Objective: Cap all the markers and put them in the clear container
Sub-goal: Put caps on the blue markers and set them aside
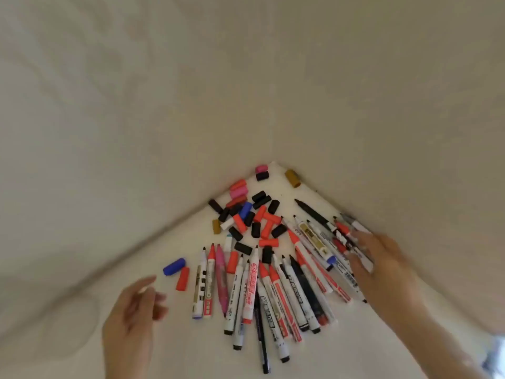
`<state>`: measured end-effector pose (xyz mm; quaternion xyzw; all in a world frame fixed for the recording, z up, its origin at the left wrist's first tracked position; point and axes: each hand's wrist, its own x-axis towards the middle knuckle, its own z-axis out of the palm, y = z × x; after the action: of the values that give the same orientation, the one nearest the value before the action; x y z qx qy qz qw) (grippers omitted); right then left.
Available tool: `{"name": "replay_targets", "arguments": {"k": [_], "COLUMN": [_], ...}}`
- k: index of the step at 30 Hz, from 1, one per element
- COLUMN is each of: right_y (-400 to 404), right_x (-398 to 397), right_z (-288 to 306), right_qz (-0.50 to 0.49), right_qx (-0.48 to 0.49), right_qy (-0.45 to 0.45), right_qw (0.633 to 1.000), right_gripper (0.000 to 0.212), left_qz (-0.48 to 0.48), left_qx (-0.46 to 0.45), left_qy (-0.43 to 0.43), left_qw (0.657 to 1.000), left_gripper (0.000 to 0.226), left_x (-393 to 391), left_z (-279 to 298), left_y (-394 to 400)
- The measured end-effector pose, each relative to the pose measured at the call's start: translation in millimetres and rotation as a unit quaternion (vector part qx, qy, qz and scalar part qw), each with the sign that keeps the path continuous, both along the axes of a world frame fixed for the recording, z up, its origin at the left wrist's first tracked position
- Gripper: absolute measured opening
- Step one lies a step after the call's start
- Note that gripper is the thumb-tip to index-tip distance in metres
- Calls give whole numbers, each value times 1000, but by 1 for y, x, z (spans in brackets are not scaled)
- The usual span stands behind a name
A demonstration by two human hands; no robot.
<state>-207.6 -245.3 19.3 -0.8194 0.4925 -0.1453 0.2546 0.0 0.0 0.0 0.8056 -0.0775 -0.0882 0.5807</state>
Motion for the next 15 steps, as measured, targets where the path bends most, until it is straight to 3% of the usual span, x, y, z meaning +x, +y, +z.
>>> {"name": "replay_targets", "arguments": {"k": [4,11,15], "right_y": [-28,-36,-33], "right_x": [52,81,85], "right_z": [-12,-30,-35], "right_qz": [100,182,175], "right_qx": [-53,-133,-160], "right_qy": [94,232,230], "right_qw": [989,946,944], "right_gripper": [31,22,27], "left_qz": [-37,-138,-161], "left_qx": [-18,27,40], "left_qy": [-15,-97,-139], "left_qw": [999,985,976], "left_gripper": [20,23,28], "left_x": [25,41,49], "left_z": [2,-17,-30], "left_y": [-50,-86,-87]}}
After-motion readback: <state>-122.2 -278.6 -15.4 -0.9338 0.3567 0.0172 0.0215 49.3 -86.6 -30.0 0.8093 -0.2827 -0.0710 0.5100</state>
